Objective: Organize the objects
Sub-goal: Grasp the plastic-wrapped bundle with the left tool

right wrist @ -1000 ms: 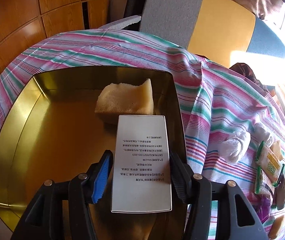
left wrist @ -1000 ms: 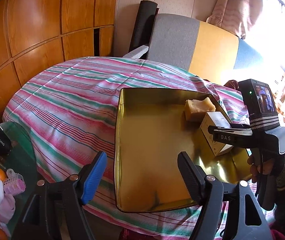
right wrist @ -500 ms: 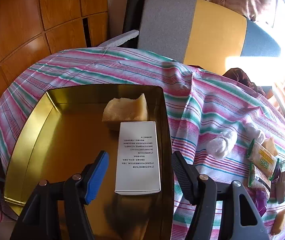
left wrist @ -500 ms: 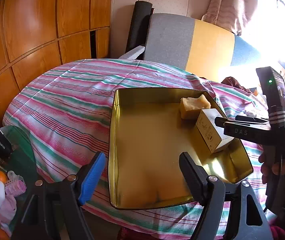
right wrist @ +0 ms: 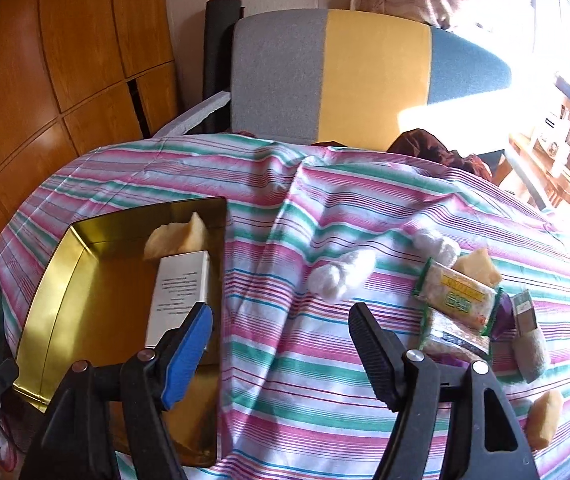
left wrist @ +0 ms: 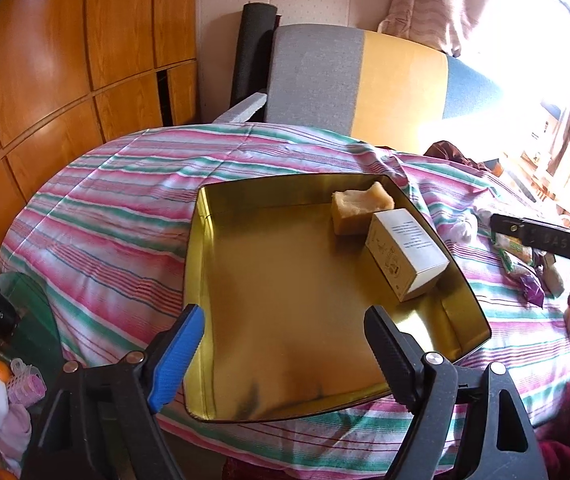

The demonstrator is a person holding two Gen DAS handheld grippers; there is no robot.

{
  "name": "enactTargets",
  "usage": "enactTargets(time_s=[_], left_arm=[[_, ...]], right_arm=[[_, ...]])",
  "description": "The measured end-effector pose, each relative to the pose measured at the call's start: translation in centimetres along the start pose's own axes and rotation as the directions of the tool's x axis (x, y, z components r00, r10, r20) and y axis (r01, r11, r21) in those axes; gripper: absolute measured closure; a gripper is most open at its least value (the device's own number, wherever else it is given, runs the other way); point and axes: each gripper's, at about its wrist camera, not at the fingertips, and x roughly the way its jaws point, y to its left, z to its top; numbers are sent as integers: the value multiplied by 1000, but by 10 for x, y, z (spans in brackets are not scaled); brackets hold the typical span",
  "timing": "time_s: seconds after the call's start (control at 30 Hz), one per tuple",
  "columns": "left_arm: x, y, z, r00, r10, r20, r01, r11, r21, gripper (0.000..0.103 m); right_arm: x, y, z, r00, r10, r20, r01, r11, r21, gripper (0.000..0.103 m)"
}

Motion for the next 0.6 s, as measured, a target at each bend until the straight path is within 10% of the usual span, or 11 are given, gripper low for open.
enactTargets(time_s=[0.27,0.6], left_arm=[[3,-55,17,995,-98,5,96,986,136,20],[19,-168,36,970,-235,-66,243,905,349,21]], right_arm=[[-39,-132,-6,981,-191,34,179,961,209,30],[-50,-284,-68,935,-355,-6,301,785,541,30]])
